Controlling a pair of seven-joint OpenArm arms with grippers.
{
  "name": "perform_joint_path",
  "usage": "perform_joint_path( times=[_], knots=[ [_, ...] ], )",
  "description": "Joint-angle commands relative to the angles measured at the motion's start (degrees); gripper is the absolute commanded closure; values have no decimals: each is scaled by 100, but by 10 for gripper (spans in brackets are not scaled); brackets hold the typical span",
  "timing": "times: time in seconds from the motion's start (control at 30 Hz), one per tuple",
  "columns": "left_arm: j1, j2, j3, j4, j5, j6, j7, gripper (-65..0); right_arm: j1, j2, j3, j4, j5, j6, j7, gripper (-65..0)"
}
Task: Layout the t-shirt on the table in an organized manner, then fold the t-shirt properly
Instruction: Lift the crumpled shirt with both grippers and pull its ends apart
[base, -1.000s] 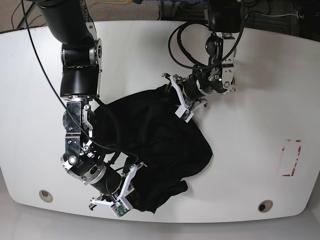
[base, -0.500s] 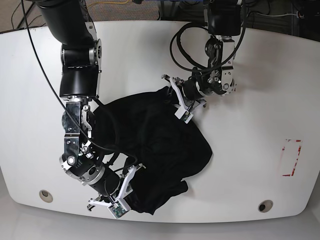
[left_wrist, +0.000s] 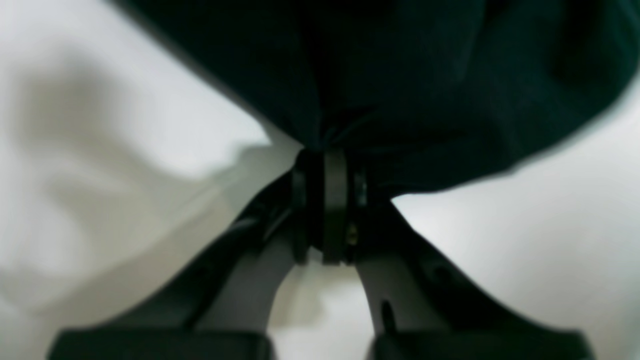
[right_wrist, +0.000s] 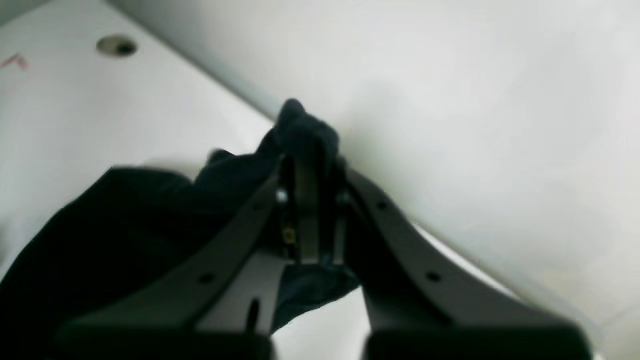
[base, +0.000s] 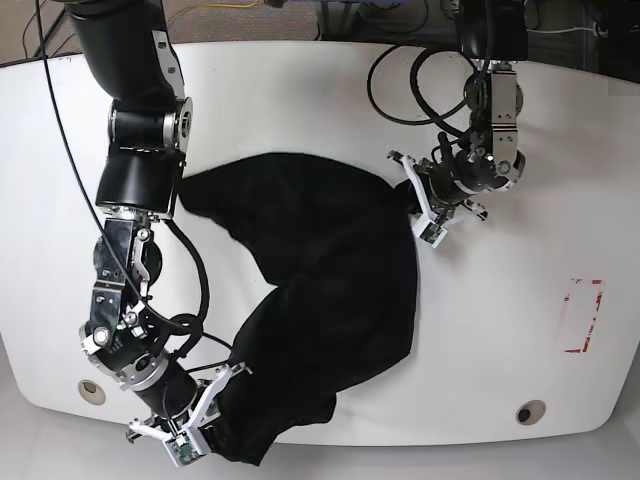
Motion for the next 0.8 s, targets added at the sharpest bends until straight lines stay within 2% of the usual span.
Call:
perform_joint_path(
  times=[0.0,0.17,0.3,0.57,0.77],
  knots=[
    [-100,-75,24,234,-94,-29,-111,-11,312,144,4,44,99,-11,199,0],
    [-144,-418,7,542,-94,-29,-111,-11,392,250,21,35,108,-11,199,0],
    [-328,-585,-275,876,-94,-29,-58,-13,559,259,21,26,108,-11,190,0],
    [-1172,-673,-960,1315,-103,-56,874,-14,893,505,4,17,108,-11,190,0],
    [-1832,-796,-1250,1544,-138,-64,1305,-15,1236,549,-5,-176,108,-11,172,0]
  ],
)
